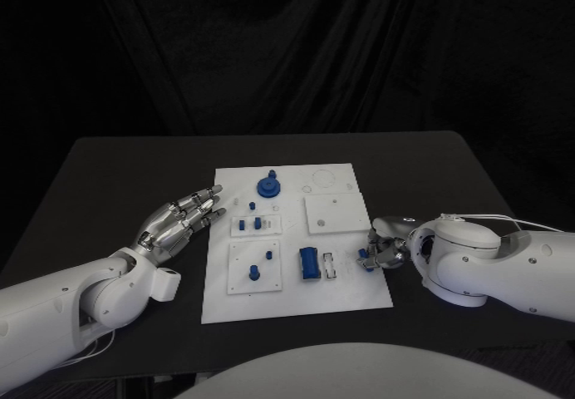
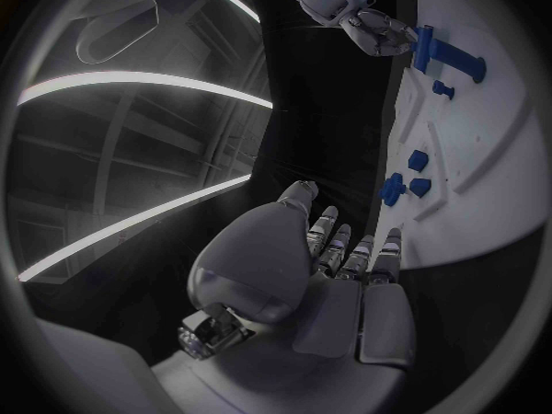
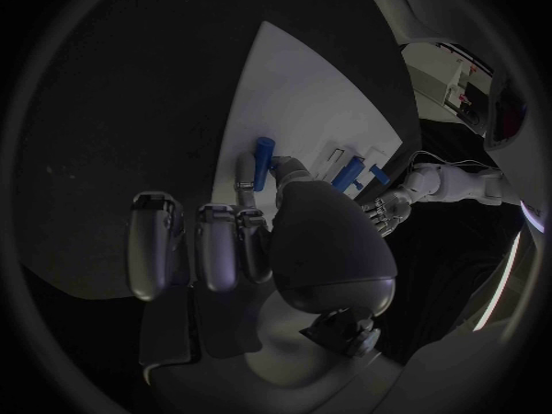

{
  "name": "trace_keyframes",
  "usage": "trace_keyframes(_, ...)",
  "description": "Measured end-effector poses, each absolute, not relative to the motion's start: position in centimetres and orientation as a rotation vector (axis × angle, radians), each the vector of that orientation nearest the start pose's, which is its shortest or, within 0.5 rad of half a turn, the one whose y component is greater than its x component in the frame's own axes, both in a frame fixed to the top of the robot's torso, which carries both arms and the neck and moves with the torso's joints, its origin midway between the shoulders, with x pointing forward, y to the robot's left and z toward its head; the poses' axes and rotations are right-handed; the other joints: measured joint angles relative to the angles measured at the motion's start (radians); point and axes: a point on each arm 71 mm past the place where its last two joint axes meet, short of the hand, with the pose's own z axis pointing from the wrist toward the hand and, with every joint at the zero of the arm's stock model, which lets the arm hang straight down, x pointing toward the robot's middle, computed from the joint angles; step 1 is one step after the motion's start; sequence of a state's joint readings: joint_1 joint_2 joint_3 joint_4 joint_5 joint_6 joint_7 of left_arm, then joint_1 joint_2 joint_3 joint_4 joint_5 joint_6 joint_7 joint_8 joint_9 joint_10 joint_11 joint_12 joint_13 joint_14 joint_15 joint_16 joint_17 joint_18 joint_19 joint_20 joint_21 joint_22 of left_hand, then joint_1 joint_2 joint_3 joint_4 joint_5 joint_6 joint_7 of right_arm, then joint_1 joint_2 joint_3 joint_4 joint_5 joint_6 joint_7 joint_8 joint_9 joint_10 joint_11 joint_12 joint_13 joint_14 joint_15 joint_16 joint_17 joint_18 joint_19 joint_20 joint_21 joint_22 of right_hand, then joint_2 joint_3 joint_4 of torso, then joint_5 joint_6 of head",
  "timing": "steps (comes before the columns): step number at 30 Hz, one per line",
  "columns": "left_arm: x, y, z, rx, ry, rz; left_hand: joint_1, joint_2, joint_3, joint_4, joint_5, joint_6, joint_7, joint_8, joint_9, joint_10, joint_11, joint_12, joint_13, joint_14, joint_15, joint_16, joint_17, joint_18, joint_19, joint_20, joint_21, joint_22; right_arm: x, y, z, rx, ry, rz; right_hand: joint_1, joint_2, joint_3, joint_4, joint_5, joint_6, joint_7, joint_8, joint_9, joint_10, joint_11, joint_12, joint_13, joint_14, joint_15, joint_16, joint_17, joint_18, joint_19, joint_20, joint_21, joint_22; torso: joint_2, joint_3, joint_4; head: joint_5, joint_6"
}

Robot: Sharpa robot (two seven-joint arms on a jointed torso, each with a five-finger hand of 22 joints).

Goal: Assemble the parts on the task board

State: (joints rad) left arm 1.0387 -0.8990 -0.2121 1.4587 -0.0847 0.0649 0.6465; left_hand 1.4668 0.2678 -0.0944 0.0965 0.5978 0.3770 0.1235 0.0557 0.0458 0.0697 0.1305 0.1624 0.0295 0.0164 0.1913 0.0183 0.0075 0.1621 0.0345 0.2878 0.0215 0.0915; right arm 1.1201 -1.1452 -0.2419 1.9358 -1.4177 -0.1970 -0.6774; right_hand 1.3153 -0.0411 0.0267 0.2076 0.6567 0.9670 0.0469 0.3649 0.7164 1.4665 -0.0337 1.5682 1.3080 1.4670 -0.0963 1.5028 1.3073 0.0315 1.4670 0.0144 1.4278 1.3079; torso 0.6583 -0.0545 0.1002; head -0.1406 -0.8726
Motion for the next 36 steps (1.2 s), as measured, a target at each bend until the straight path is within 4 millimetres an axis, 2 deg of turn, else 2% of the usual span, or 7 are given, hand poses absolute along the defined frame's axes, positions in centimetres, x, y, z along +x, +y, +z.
trace_keyframes(4,42.2,23.9,-29.4,-1.071,1.600,-1.799,0.000,0.000,0.000,0.000,0.000,0.000,0.000,0.000,0.000,0.000,0.000,0.000,0.000,0.000,0.000,0.000,0.000,0.000,0.000,0.000,0.000,0.000,35.0,-25.4,-26.7,0.102,2.198,0.177,0.032,-0.005,-0.004,-0.004,-0.007,0.003,0.001,0.000,0.029,0.000,0.000,0.000,0.000,0.000,0.000,-0.002,0.000,0.000,0.000,0.000,-0.004,0.000,0.000,0.0002,0.0001,0.003,0.000)
trace_keyframes(8,42.2,23.9,-29.4,-1.071,1.601,-1.800,0.000,0.000,0.000,0.000,0.000,0.000,0.000,0.000,0.000,0.000,0.000,0.000,0.000,0.000,0.000,0.000,0.000,0.000,0.000,0.000,0.000,0.000,35.1,-25.2,-26.7,0.095,2.197,0.183,0.066,-0.005,0.006,0.006,-0.073,0.003,0.001,-0.009,0.029,-0.001,0.006,0.000,0.000,-0.001,0.002,-0.008,0.000,0.000,0.000,0.000,-0.011,0.000,0.000,0.0001,0.0007,0.007,0.000)
trace_keyframes(18,42.1,24.0,-29.5,-1.074,1.603,-1.798,0.000,0.000,0.000,0.000,0.000,0.000,0.000,0.000,0.000,0.000,0.000,0.000,0.000,0.000,0.000,0.000,0.000,0.000,0.000,0.000,0.000,0.000,34.6,-25.2,-26.9,0.251,2.254,0.284,0.074,-0.006,0.031,0.030,-0.060,0.006,0.005,-0.058,0.071,-0.001,0.006,0.000,0.000,0.000,0.004,-0.008,0.000,0.000,-0.001,0.006,-0.010,0.000,-0.001,-0.0005,0.0007,0.018,0.000)
trace_keyframes(19,42.1,24.0,-29.5,-1.074,1.603,-1.798,0.000,0.000,0.000,0.000,0.000,0.000,0.000,0.000,0.000,0.000,0.000,0.000,0.000,0.000,0.000,0.000,0.000,0.000,0.000,0.000,0.000,0.000,34.4,-25.2,-27.0,0.286,2.269,0.309,0.073,-0.005,0.034,0.033,-0.057,0.006,0.005,-0.058,0.067,-0.001,0.006,0.000,0.000,0.000,0.004,-0.008,0.000,0.000,0.000,0.007,-0.006,0.000,-0.001,-0.0005,0.0008,0.018,0.000)
trace_keyframes(22,42.1,23.9,-29.5,-1.075,1.604,-1.799,0.000,0.000,0.000,0.000,0.000,0.000,0.000,0.000,0.000,0.000,0.000,0.000,0.000,0.004,0.004,0.000,0.000,0.000,0.000,0.000,0.000,0.000,34.2,-24.9,-26.9,0.361,2.294,0.366,0.063,-0.006,0.038,0.035,-0.052,0.006,0.005,-0.056,-0.098,-0.001,0.006,0.000,0.000,0.000,0.004,-0.008,0.000,0.000,0.000,0.007,-0.004,0.000,-0.001,-0.0005,0.0012,0.019,0.000)
trace_keyframes(25,42.1,23.9,-29.5,-1.075,1.605,-1.799,0.000,0.000,0.000,0.000,0.000,0.000,0.000,0.000,0.000,0.000,0.000,0.000,0.000,0.004,0.004,0.000,0.000,0.000,0.000,0.000,0.000,0.000,34.1,-24.5,-26.7,0.435,2.313,0.418,0.034,-0.017,0.103,-0.013,-0.049,0.010,0.008,-0.054,-0.113,-0.003,0.008,0.000,0.000,-0.002,0.006,-0.008,0.000,0.000,0.000,0.007,-0.004,0.000,-0.001,-0.0004,0.0011,0.019,0.000)
trace_keyframes(36,42.1,23.8,-29.6,-1.076,1.608,-1.799,0.000,0.000,0.000,0.000,0.000,0.000,0.000,0.000,0.000,0.000,0.000,0.000,0.000,0.004,0.004,0.000,0.001,0.000,0.000,0.000,0.000,0.000,34.0,-23.6,-26.4,0.583,2.339,0.516,0.005,-0.025,0.133,-0.019,-0.049,0.012,0.006,-0.050,-0.107,-0.003,0.008,0.000,0.000,-0.002,0.006,-0.004,0.000,0.000,0.000,0.007,-0.004,0.000,0.000,-0.0004,0.0012,0.026,0.000)
